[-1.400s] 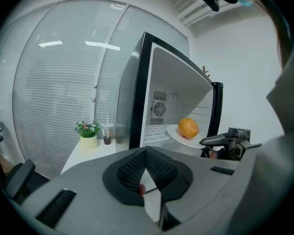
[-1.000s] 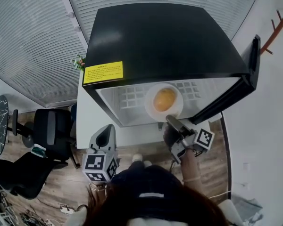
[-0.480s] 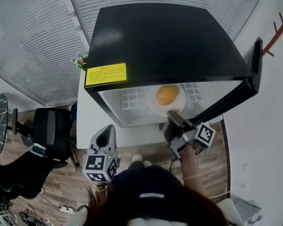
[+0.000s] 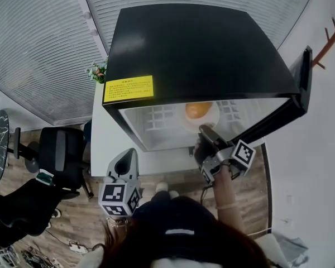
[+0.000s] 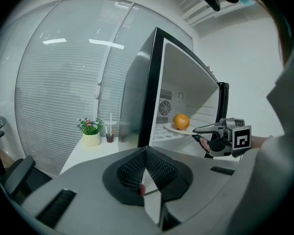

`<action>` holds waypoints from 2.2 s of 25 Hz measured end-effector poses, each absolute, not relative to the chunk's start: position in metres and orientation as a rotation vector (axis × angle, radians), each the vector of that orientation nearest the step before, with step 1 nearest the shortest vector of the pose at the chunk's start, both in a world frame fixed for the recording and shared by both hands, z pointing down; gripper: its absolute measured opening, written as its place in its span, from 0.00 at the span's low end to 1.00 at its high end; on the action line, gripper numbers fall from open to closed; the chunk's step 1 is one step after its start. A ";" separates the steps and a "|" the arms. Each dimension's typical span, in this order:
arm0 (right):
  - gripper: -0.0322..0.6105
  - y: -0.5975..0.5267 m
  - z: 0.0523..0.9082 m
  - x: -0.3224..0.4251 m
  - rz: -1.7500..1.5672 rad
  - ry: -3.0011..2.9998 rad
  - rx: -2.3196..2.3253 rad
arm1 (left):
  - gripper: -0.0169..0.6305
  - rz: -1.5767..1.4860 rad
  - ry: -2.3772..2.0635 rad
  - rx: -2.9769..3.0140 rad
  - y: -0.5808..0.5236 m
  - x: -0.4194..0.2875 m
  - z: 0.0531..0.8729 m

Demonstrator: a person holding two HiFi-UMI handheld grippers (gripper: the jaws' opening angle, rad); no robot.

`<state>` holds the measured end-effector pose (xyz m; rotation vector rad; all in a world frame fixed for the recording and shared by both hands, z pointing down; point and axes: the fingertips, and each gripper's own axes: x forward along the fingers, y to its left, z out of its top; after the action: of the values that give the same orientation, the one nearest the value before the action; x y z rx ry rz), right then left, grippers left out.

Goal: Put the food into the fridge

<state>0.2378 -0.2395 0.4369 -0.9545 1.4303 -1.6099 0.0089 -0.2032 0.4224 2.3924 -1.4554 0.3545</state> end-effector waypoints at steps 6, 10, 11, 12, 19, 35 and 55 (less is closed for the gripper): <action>0.09 -0.246 0.438 0.237 -1.623 1.403 -0.963 | 0.03 0.352 -1.454 2.396 -0.205 0.008 0.422; 0.09 -0.248 0.440 0.238 -1.616 1.405 -0.971 | 0.03 0.354 -1.453 2.387 -0.204 0.006 0.425; 0.10 -0.248 0.440 0.238 -1.612 1.407 -0.975 | 0.03 0.354 -1.454 2.385 -0.204 0.006 0.425; 0.10 -0.248 0.440 0.238 -1.607 1.408 -0.980 | 0.03 0.352 -1.455 2.384 -0.204 0.005 0.425; 0.14 -0.248 0.436 0.234 -1.587 1.425 -0.968 | 0.03 0.349 -1.455 2.377 -0.202 0.004 0.426; 0.14 -0.226 0.436 0.233 -1.597 1.462 -0.930 | 0.03 0.356 -1.461 2.386 -0.184 0.008 0.422; 0.04 -0.166 0.429 0.230 -1.599 1.610 -0.905 | 0.03 0.362 -1.509 2.405 -0.124 0.024 0.409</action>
<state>0.2302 -0.1657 0.4295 -0.9049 1.6098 -1.5994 0.0240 -0.1236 0.4093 2.4050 -1.5087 0.3622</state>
